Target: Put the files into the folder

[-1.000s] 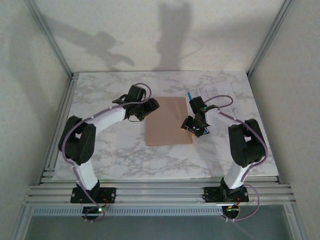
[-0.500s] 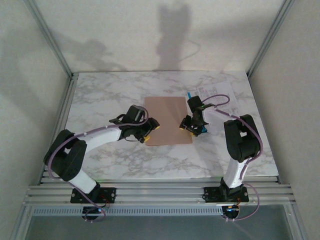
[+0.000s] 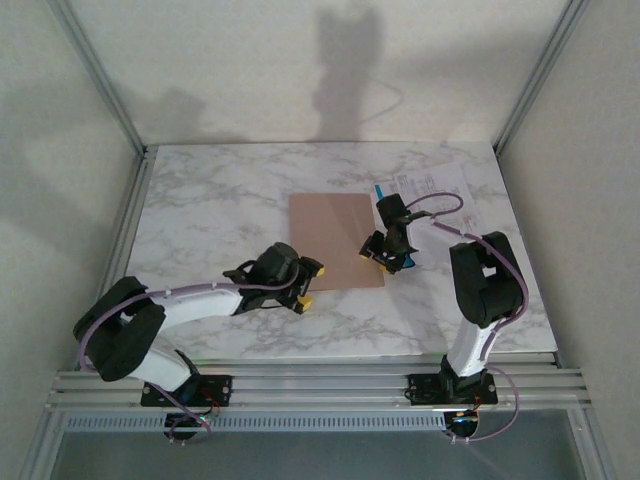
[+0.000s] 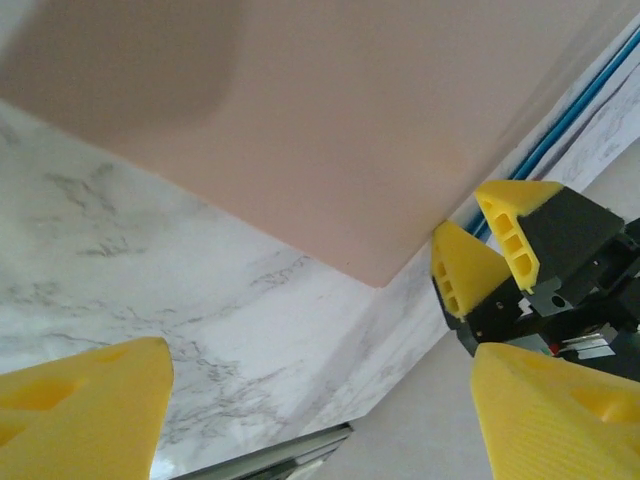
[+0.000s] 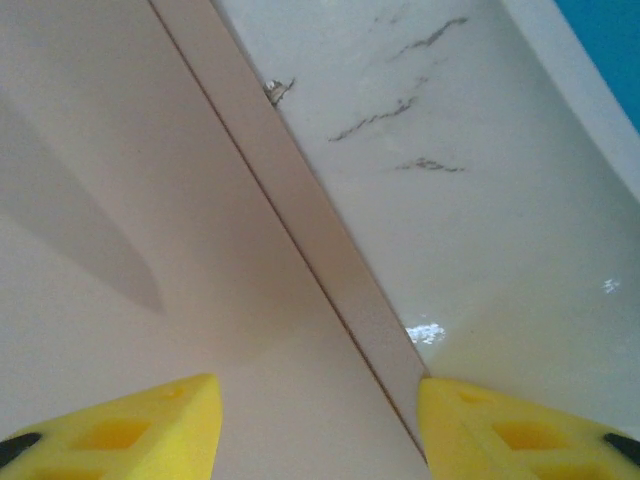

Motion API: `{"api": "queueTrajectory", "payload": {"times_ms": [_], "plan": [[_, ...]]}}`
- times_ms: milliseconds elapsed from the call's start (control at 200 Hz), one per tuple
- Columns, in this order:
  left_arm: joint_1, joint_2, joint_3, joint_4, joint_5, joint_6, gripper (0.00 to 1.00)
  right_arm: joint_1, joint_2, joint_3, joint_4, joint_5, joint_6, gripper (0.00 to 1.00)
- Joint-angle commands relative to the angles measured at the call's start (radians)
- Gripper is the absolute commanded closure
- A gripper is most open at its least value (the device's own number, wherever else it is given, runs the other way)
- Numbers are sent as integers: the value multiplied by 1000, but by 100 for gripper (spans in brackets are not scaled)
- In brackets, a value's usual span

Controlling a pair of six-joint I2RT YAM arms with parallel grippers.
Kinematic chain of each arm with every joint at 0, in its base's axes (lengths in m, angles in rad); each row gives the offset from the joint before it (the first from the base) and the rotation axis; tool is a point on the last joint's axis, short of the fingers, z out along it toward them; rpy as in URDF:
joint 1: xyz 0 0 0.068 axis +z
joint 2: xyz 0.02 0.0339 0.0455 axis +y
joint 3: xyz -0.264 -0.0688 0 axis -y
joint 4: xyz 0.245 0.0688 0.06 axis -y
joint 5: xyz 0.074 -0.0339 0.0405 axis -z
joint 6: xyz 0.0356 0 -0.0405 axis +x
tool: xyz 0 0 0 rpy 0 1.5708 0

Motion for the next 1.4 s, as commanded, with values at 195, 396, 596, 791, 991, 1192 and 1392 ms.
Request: {"api": "queueTrajectory", "payload": {"times_ms": [195, 396, 596, 791, 991, 1192, 1392], "plan": [[-92, 52, -47, 214, -241, -208, 27, 12, 5, -39, -68, -15, 38, 44], [-111, 97, -52, 258, -294, -238, 31, 11, 1, -47, -75, -22, 32, 45], [-129, 141, -14, 201, -311, -255, 34, 12, 5, -46, -79, -26, 24, 45], [-135, 167, -33, 268, -346, -266, 41, 11, 9, -44, -78, -31, 20, 45], [-133, 178, -37, 316, -382, -252, 50, 11, 13, -39, -81, -38, 9, 45], [-135, 186, -44, 351, -394, -240, 56, 9, 21, -31, -82, -57, -1, 44], [-141, 197, -26, 292, -352, -257, 55, 2, 23, -25, -80, -74, -6, 44]]}}
